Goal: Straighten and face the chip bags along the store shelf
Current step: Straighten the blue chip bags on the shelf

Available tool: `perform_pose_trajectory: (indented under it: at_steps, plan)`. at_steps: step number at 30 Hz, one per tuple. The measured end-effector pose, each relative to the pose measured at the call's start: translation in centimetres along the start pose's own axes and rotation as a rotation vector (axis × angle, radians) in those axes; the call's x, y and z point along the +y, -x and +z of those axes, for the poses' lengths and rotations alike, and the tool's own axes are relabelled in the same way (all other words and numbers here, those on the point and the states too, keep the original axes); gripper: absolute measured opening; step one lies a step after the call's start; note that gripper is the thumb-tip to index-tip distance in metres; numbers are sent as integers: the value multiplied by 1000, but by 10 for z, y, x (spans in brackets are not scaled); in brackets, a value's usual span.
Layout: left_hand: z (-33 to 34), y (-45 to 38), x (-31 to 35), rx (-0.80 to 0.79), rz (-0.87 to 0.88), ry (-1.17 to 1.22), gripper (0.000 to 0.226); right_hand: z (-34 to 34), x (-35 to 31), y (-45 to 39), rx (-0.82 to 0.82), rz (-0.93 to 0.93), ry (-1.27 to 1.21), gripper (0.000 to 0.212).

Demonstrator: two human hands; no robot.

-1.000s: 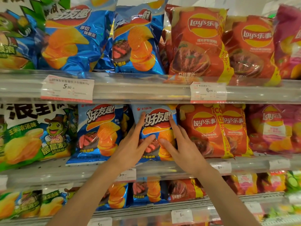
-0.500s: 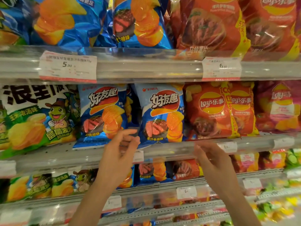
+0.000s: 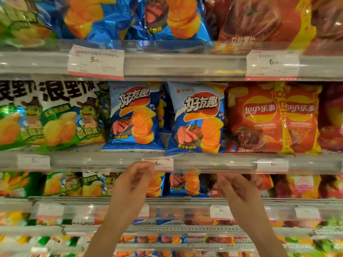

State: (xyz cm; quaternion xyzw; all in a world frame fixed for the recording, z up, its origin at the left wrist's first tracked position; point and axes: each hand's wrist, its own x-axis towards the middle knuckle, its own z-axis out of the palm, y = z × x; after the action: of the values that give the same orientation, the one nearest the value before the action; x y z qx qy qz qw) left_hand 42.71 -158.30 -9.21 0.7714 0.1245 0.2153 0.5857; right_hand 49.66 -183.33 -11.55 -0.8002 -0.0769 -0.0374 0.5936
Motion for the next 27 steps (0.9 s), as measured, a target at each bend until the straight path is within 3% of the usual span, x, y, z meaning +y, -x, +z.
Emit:
perform_pose_trajectory:
  at_steps: [13,16,21,23,27]
  plan:
    - [-79,-46,1,28,160,3,18,49,-71,3,64,-110,46,14]
    - [-93,-68,7,-25,230,-35,29,89,-103,-2,4,-166,47,19]
    - [-80,-138,0,-90,242,-74,73,158,-140,-41,-89,-252,-1,22]
    - [-71,-157,-2,-92,206,-45,70,177,-142,-70,-109,-255,2,25]
    - [-60,-183,13,-25,115,40,71,190,-133,-118,-71,-178,-4,76]
